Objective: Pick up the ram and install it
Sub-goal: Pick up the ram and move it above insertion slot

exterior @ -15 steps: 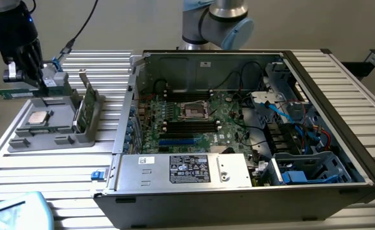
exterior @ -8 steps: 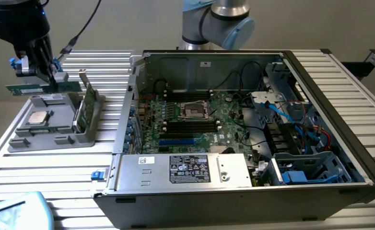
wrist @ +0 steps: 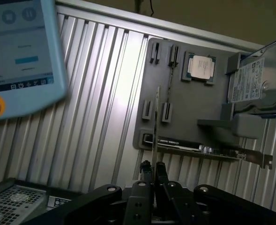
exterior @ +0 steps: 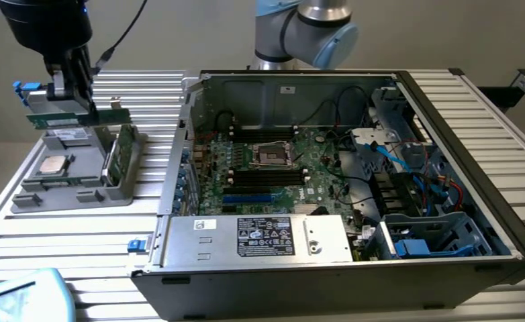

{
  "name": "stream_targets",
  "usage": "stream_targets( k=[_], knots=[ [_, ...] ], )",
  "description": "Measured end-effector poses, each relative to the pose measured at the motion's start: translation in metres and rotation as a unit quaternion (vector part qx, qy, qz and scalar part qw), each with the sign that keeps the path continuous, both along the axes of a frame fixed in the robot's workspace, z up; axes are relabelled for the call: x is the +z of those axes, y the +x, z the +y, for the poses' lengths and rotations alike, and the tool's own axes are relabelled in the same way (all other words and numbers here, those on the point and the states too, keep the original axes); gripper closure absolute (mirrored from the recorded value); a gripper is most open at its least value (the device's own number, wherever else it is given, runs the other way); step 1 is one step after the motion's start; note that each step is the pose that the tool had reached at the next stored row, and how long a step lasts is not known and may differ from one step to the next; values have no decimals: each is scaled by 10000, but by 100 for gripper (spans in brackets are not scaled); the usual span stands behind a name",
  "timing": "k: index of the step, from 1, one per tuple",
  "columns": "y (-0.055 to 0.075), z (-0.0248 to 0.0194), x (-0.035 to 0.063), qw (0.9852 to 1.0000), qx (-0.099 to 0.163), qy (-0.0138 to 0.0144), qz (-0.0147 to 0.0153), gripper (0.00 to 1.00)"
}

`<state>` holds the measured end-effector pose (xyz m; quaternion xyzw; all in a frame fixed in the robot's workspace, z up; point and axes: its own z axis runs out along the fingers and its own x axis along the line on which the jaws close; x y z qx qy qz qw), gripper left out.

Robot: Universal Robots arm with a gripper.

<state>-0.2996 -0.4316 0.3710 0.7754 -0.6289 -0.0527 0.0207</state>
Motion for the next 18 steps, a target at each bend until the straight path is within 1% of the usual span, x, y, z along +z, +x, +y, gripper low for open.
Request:
stream_targets(
  k=[11,18],
  knots=[
    [446,-11,58,10000,6,0,52,85],
    [750,-17,108,10000,9,1,70,85]
  ],
)
